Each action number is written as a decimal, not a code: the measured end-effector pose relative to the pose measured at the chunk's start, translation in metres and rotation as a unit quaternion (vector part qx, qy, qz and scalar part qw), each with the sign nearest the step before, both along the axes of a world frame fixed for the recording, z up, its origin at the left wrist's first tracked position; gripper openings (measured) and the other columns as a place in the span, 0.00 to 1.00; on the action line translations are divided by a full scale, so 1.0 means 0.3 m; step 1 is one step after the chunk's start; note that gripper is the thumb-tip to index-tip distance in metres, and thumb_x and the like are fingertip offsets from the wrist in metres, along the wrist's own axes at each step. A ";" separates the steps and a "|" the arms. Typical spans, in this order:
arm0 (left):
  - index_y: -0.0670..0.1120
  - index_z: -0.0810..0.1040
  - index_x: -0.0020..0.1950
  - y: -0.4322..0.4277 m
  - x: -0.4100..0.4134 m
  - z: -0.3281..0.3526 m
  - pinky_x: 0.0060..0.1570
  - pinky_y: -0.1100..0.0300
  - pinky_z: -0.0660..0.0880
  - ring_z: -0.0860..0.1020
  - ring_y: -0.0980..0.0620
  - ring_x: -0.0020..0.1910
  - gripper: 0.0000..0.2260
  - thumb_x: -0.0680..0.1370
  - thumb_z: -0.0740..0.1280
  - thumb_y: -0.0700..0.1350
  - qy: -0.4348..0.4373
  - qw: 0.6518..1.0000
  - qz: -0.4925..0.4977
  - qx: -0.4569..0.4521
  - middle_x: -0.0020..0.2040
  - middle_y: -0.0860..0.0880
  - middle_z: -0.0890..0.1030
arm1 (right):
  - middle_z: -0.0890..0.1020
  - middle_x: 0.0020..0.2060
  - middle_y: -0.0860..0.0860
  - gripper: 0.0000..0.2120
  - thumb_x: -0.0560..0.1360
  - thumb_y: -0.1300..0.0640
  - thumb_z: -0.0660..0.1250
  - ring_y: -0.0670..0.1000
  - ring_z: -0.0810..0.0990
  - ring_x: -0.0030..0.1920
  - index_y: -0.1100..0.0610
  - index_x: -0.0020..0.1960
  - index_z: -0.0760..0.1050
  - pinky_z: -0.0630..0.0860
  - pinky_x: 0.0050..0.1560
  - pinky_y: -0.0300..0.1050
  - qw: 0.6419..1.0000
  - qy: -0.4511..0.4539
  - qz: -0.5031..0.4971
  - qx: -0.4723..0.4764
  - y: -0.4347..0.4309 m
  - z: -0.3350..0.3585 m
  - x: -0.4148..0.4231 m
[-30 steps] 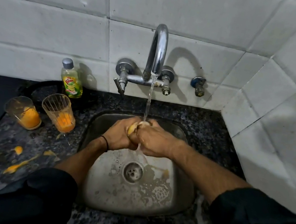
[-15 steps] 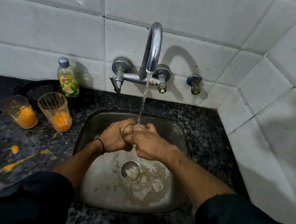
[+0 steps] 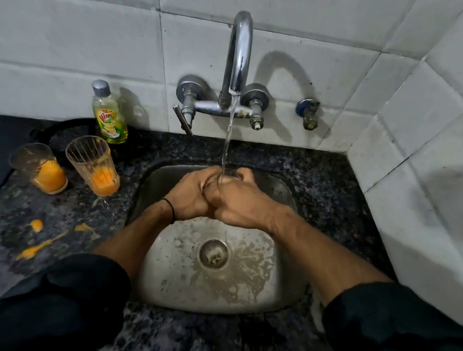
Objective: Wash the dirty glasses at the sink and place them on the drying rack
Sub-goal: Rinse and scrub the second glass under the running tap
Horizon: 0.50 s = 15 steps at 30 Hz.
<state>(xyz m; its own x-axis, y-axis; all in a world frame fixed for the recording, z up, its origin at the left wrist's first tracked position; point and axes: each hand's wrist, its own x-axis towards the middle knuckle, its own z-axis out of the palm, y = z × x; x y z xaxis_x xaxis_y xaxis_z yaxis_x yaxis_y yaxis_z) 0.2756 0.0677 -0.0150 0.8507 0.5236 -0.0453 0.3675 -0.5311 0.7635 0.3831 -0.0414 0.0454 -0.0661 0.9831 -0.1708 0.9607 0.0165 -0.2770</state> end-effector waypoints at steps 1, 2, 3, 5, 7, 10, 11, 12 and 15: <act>0.55 0.79 0.55 0.000 0.010 0.007 0.55 0.60 0.75 0.79 0.57 0.52 0.26 0.60 0.80 0.42 0.033 0.999 -0.015 0.032 0.48 0.61 0.79 | 0.79 0.52 0.47 0.07 0.72 0.58 0.64 0.48 0.74 0.60 0.50 0.49 0.73 0.51 0.71 0.58 0.996 -0.070 0.059 0.003 -0.010 -0.008 0.023; 0.57 0.79 0.54 0.001 0.018 0.009 0.54 0.60 0.75 0.79 0.57 0.52 0.26 0.59 0.81 0.43 0.063 0.996 -0.029 0.062 0.48 0.62 0.79 | 0.78 0.60 0.49 0.12 0.73 0.58 0.64 0.50 0.71 0.67 0.50 0.55 0.75 0.45 0.76 0.58 0.987 -0.128 0.094 -0.019 -0.025 -0.012 0.042; 0.56 0.80 0.56 0.002 0.021 0.010 0.54 0.59 0.75 0.80 0.55 0.52 0.28 0.58 0.81 0.44 0.088 0.992 -0.046 0.076 0.49 0.59 0.80 | 0.75 0.68 0.49 0.18 0.73 0.60 0.64 0.50 0.66 0.73 0.51 0.63 0.75 0.42 0.78 0.57 0.980 -0.164 0.106 -0.044 -0.034 -0.022 0.050; 0.57 0.80 0.57 0.004 0.018 0.003 0.53 0.56 0.77 0.81 0.51 0.52 0.30 0.57 0.80 0.47 0.110 0.989 -0.052 0.078 0.49 0.55 0.81 | 0.72 0.72 0.51 0.23 0.74 0.63 0.64 0.52 0.64 0.76 0.53 0.68 0.72 0.45 0.79 0.56 0.987 -0.124 0.065 -0.073 -0.039 -0.030 0.030; 0.62 0.78 0.54 0.009 0.002 0.000 0.49 0.55 0.80 0.82 0.52 0.51 0.29 0.54 0.77 0.48 0.038 0.999 -0.023 0.013 0.50 0.56 0.82 | 0.80 0.59 0.54 0.16 0.73 0.66 0.64 0.55 0.75 0.65 0.56 0.59 0.77 0.64 0.71 0.55 0.994 0.045 -0.063 -0.074 -0.026 -0.007 -0.018; 0.54 0.79 0.51 -0.012 -0.007 0.003 0.43 0.63 0.79 0.81 0.57 0.46 0.24 0.58 0.77 0.40 -0.036 0.998 0.027 -0.033 0.47 0.55 0.83 | 0.83 0.40 0.55 0.04 0.67 0.62 0.67 0.56 0.83 0.46 0.57 0.40 0.80 0.80 0.45 0.50 0.916 0.255 -0.308 -0.036 0.042 0.005 -0.047; 0.51 0.79 0.50 -0.022 0.000 0.002 0.40 0.61 0.79 0.80 0.56 0.43 0.21 0.60 0.76 0.37 -0.046 0.997 0.050 -0.047 0.45 0.52 0.83 | 0.84 0.40 0.56 0.02 0.65 0.62 0.67 0.57 0.84 0.44 0.57 0.36 0.79 0.82 0.42 0.51 0.901 0.266 -0.341 -0.012 0.062 0.003 -0.053; 0.47 0.78 0.49 -0.029 0.001 -0.007 0.36 0.58 0.79 0.80 0.55 0.41 0.18 0.63 0.75 0.35 -0.060 0.991 0.081 -0.087 0.43 0.49 0.83 | 0.84 0.39 0.56 0.03 0.66 0.61 0.67 0.57 0.83 0.43 0.56 0.35 0.78 0.81 0.42 0.50 0.903 0.255 -0.345 0.007 0.076 -0.001 -0.061; 0.43 0.77 0.49 -0.033 -0.008 -0.019 0.32 0.59 0.78 0.78 0.54 0.37 0.12 0.68 0.72 0.33 -0.134 0.956 0.155 -0.212 0.40 0.49 0.82 | 0.78 0.40 0.46 0.07 0.71 0.58 0.66 0.48 0.75 0.45 0.49 0.42 0.81 0.72 0.51 0.50 0.965 0.100 -0.209 0.119 0.069 -0.029 -0.071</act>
<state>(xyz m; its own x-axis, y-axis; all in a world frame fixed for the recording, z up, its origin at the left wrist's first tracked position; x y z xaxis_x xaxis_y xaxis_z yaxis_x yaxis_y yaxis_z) 0.2732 0.0576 -0.0207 0.6687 0.7352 -0.1115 0.2177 -0.0502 0.9747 0.3618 -0.0207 0.0368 0.3376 0.9405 0.0387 0.8242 -0.2755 -0.4948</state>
